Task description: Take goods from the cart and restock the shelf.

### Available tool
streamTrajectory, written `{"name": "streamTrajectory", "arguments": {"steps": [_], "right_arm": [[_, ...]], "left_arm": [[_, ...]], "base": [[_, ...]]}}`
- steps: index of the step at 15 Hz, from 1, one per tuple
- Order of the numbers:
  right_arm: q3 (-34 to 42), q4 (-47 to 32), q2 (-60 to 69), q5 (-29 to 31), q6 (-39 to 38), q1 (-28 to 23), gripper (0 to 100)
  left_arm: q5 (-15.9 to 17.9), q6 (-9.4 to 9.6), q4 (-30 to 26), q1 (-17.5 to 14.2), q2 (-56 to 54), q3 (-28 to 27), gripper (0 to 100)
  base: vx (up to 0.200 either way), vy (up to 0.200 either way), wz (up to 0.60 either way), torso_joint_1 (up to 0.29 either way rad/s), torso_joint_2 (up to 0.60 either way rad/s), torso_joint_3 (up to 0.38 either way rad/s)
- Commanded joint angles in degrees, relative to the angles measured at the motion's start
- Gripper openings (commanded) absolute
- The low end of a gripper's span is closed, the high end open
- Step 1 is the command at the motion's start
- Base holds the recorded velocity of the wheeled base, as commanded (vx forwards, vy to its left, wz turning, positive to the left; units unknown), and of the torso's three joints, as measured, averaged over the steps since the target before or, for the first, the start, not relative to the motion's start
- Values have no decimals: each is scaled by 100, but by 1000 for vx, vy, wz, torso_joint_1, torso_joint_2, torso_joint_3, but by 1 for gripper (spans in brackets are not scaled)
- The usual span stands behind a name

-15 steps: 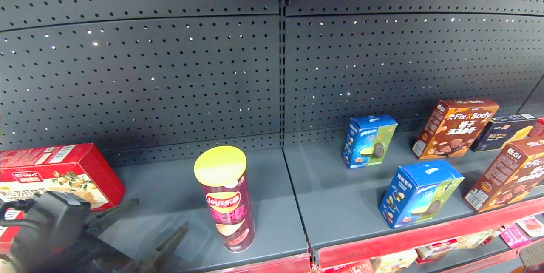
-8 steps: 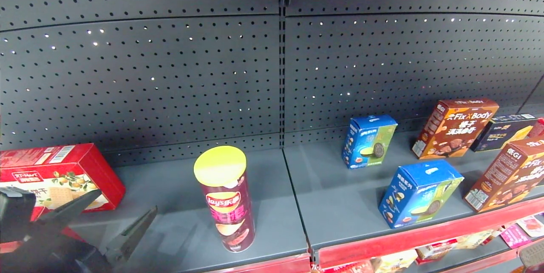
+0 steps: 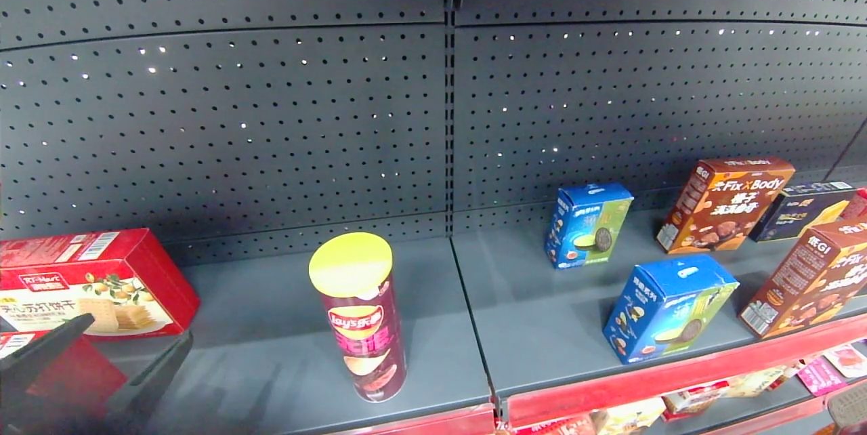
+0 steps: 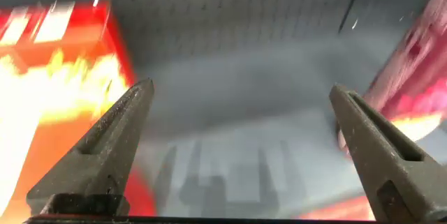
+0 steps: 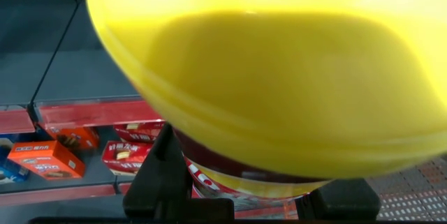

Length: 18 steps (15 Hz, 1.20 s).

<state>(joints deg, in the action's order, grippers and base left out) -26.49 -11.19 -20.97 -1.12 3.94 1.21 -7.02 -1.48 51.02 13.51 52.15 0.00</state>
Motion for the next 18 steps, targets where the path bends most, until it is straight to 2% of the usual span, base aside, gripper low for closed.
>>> {"name": "streamTrajectory", "arguments": {"steps": [1,2,3,4,6,8,11,12,13,15,16,18], "right_arm": [[-40,-32,14,-2,2,-42,0],[-49,-67,23,-2,2,-68,0],[-49,-76,23,-11,11,-59,0],[-23,-67,23,-11,11,-59,0],[-14,-59,14,-11,11,-59,0],[-23,-59,31,-11,11,-59,0],[-93,-23,128,-2,11,-68,0],[-102,-32,154,-2,11,-68,0],[-84,-23,216,-11,2,-59,0],[-58,-15,216,-28,2,-33,0],[-40,-15,216,-46,2,-24,0],[-76,-6,225,-72,2,11,0]], "left_arm": [[-89,33,-2377,-120,-2447,-272,100],[-115,33,-3493,-147,-3088,-659,100],[-115,33,-4065,-164,-3378,-888,100],[-124,16,-4944,-164,-3800,-1187,100],[-142,7,-5102,-217,-4029,-1134,100],[-133,16,-5102,-410,-4099,-888,100],[-124,16,-5339,-419,-4644,-466,100],[-106,33,-5286,-419,-4653,-299,100],[-54,33,-4952,-419,-4661,-79,100],[377,-2,-4917,-419,-4653,-79,100],[482,-2,-4917,-410,-4653,-79,100],[1326,42,-4908,-410,-4653,-70,100]], "base": [[0,0,0,0,0,0],[0,0,0,0,0,0],[0,0,0,0,0,0],[0,0,0,0,0,0],[0,0,0,0,0,0],[0,0,0,0,0,0],[0,0,0,0,0,0],[0,0,0,0,0,0],[0,0,0,0,0,0],[0,0,0,0,0,0],[0,0,0,0,0,0],[0,0,0,0,0,0]]}}
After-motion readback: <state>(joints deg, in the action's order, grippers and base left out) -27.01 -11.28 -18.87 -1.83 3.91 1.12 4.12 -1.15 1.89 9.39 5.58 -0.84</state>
